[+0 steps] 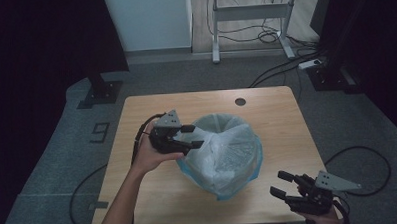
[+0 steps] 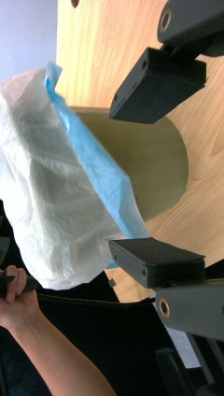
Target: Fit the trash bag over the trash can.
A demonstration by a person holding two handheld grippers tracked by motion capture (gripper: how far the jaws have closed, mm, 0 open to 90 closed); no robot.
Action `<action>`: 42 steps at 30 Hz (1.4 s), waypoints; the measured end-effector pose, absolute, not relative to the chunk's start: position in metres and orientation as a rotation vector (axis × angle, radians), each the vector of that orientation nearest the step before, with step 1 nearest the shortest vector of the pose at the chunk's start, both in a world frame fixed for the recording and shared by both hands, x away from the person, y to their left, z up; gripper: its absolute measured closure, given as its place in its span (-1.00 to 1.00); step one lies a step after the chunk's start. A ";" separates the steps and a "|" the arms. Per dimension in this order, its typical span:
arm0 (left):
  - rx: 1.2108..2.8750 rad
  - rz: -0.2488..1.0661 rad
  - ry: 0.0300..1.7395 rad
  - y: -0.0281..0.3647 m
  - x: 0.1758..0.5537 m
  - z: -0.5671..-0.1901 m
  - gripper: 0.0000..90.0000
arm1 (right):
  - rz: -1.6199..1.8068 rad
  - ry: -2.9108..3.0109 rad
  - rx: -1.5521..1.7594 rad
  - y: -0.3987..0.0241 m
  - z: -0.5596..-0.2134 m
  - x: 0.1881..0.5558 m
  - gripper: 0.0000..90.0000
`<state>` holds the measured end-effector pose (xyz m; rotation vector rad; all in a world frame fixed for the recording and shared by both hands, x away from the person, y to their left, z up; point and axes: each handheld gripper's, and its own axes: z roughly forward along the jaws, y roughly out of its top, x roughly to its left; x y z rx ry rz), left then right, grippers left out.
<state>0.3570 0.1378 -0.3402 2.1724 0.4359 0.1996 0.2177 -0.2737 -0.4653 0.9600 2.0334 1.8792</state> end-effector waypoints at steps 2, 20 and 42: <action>2.212 0.183 0.425 0.132 0.359 -0.341 -0.08 | 1.893 2.016 0.975 -0.278 -0.469 0.217 -0.31; 2.515 0.082 0.376 0.089 0.374 -0.362 0.23 | 1.906 2.010 1.009 -0.284 -0.477 0.218 -0.30; 2.356 0.078 0.348 0.094 0.379 -0.337 0.10 | 1.914 2.008 1.036 -0.286 -0.482 0.220 -0.28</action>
